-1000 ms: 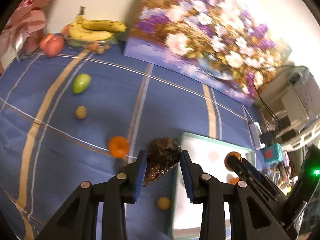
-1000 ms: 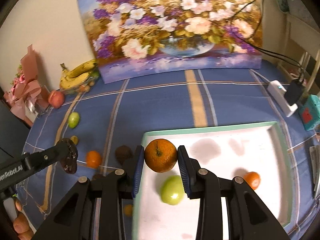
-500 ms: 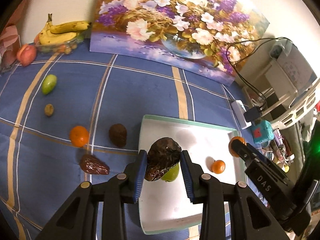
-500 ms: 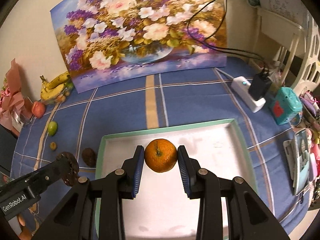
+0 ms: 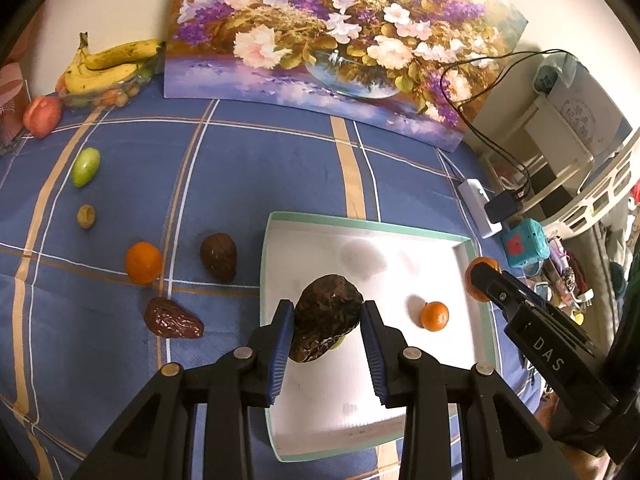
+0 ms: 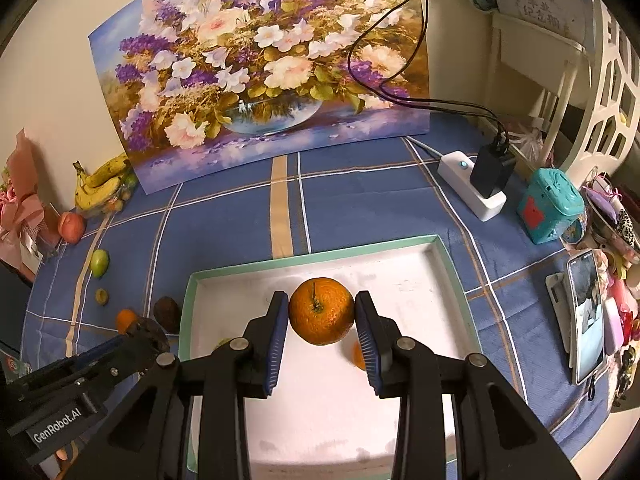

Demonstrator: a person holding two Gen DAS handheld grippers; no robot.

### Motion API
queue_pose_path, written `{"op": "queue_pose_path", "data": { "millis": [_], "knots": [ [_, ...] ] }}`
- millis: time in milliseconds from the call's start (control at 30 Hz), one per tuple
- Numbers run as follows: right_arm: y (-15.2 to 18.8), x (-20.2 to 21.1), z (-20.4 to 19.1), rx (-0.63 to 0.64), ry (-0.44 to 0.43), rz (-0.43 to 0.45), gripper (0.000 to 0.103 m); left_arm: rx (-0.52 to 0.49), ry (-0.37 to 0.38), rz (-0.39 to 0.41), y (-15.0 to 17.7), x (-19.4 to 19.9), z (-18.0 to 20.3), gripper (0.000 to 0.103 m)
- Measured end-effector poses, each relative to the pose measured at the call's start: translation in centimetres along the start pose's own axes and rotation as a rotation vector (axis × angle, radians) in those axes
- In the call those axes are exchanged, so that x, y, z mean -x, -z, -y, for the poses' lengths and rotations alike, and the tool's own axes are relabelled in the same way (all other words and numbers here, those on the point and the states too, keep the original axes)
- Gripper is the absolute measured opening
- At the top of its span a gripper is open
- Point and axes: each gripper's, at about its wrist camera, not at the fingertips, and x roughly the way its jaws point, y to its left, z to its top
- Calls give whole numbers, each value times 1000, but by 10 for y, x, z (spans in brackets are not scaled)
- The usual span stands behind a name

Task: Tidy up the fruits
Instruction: 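Carry the date in the left tool and the orange in the right tool over the tray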

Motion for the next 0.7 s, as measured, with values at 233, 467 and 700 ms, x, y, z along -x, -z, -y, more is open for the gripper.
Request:
{"op": "queue_pose_path", "data": {
  "millis": [233, 467, 700],
  "knots": [
    [1, -5, -1, 8, 0, -23, 36, -4, -2, -23, 3, -8, 1, 36],
    [5, -13, 1, 3, 4, -65, 36, -11, -13, -65, 7, -21, 1, 36],
    [17, -42, -2, 35, 22, -166, 36, -24, -53, -164, 21, -52, 0, 37]
  ]
}}
